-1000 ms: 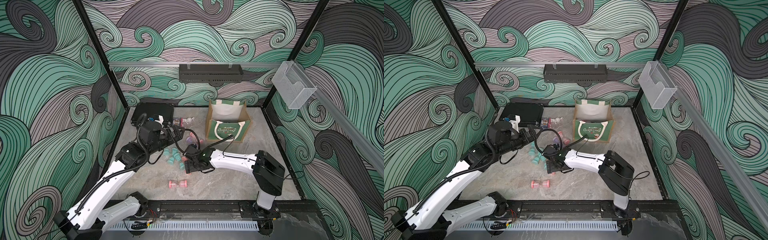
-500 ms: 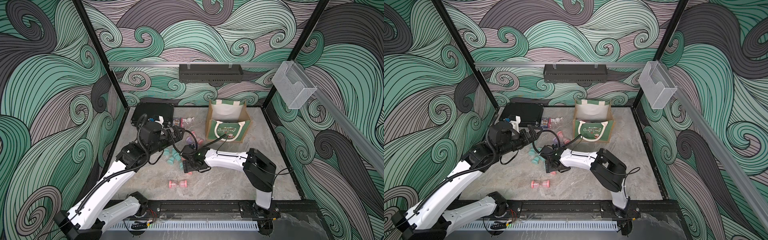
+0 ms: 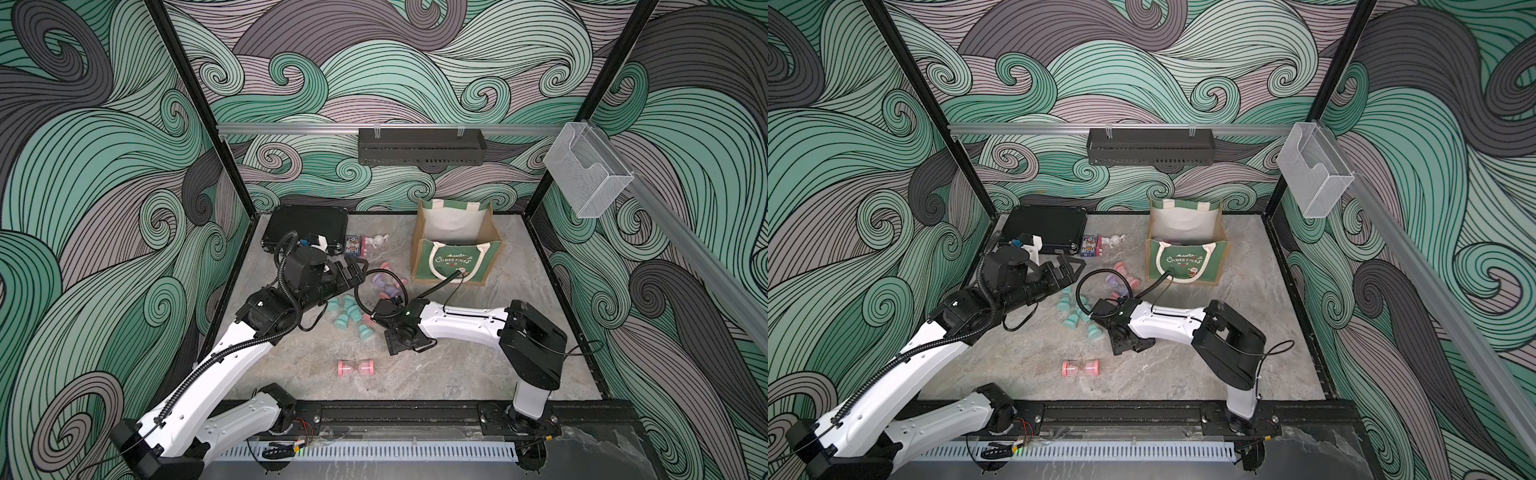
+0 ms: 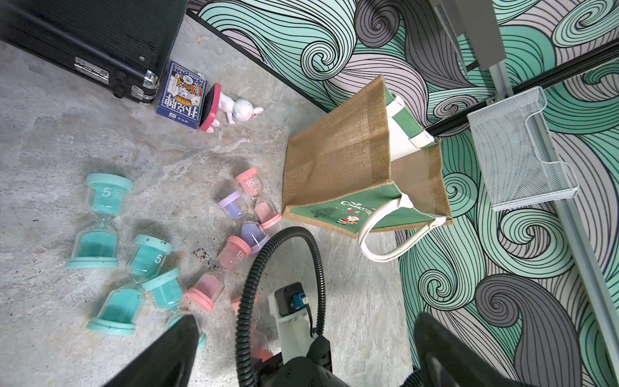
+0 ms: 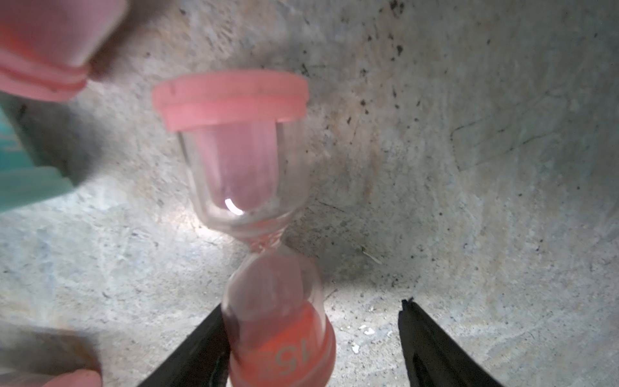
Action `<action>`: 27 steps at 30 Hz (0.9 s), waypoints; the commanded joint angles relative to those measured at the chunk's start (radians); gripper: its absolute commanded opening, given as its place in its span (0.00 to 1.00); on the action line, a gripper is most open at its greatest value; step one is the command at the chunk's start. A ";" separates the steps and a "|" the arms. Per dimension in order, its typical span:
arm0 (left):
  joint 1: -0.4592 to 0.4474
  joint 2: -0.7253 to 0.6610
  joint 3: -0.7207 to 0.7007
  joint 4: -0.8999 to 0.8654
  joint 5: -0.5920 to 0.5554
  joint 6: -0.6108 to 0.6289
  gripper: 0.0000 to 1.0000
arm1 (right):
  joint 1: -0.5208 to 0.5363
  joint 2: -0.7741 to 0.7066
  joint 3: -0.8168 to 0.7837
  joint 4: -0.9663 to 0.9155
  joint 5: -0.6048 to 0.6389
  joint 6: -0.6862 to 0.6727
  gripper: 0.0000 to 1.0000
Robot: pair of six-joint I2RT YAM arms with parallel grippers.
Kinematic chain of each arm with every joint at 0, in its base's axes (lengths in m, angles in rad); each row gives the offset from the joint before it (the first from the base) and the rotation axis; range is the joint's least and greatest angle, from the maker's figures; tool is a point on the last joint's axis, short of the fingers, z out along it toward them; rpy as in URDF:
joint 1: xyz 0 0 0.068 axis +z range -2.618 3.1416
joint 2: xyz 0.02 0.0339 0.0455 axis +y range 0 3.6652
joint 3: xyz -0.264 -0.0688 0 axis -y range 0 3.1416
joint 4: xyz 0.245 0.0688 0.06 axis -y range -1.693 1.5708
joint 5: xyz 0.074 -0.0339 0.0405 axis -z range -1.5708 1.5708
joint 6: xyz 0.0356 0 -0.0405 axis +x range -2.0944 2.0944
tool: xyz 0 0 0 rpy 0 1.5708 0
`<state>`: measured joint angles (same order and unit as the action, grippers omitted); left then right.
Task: Put the hourglass into the canvas bag
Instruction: Pick up the hourglass from the center of the board.
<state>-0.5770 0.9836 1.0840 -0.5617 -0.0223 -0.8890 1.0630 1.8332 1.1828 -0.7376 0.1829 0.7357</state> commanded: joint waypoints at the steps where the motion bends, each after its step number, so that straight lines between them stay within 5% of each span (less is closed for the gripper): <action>1: 0.009 -0.023 -0.008 0.003 -0.039 0.029 0.99 | 0.001 0.017 0.015 -0.015 0.001 -0.030 0.74; 27: 0.008 -0.064 -0.029 -0.010 -0.059 0.127 0.99 | -0.002 0.029 -0.005 0.052 -0.034 -0.109 0.34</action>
<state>-0.5770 0.9379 1.0573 -0.5667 -0.0639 -0.7811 1.0618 1.8744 1.1896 -0.6918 0.1471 0.6445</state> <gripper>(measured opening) 0.986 0.441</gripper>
